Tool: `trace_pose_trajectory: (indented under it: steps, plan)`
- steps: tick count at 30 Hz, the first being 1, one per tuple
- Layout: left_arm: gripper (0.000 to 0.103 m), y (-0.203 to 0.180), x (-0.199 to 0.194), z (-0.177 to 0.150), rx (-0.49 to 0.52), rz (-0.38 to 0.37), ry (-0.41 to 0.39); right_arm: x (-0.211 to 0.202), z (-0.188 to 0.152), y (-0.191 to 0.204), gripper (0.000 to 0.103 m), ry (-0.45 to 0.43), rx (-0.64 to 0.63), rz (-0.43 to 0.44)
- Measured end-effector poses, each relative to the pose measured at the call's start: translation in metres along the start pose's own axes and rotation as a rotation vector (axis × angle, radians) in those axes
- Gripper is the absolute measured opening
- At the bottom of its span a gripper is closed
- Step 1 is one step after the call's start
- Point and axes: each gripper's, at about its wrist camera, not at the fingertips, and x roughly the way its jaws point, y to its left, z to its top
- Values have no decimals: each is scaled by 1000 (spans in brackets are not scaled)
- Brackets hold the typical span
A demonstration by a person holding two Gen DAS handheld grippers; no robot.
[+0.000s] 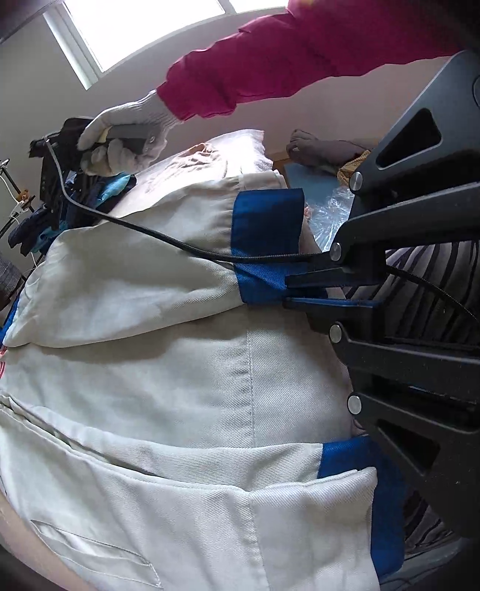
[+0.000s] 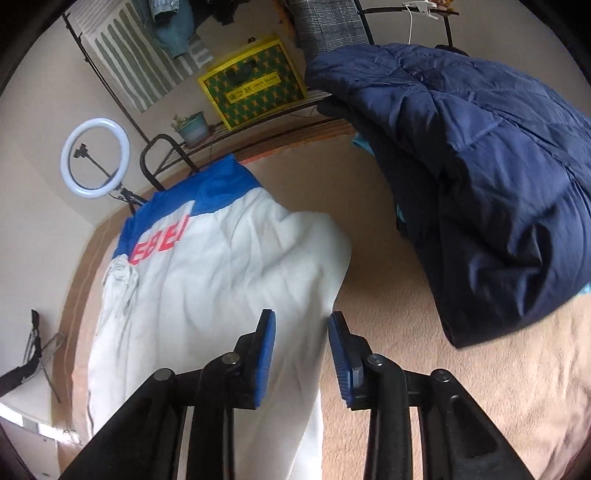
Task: Fold large clothes
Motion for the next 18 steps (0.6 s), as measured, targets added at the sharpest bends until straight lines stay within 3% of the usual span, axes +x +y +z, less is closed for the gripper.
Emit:
trace_pose_trajectory:
  steps: [4,8,13,15,18]
  plan:
    - [3,8,-8,0,-8,-46,15,-48,-37,-11,34,9,25,187]
    - [40,9,-18,2,-29,-86,-5,-98,-94,-11,43,38,2,317]
    - [41,12,-33,15,-35,-122,-48,-140,-183,-2,49,87,-54,366]
    - [41,16,-28,18,-49,-142,-25,-149,-216,0,59,93,-61,382]
    - [41,19,-15,19,-77,-170,3,-152,-253,4,62,98,-76,351]
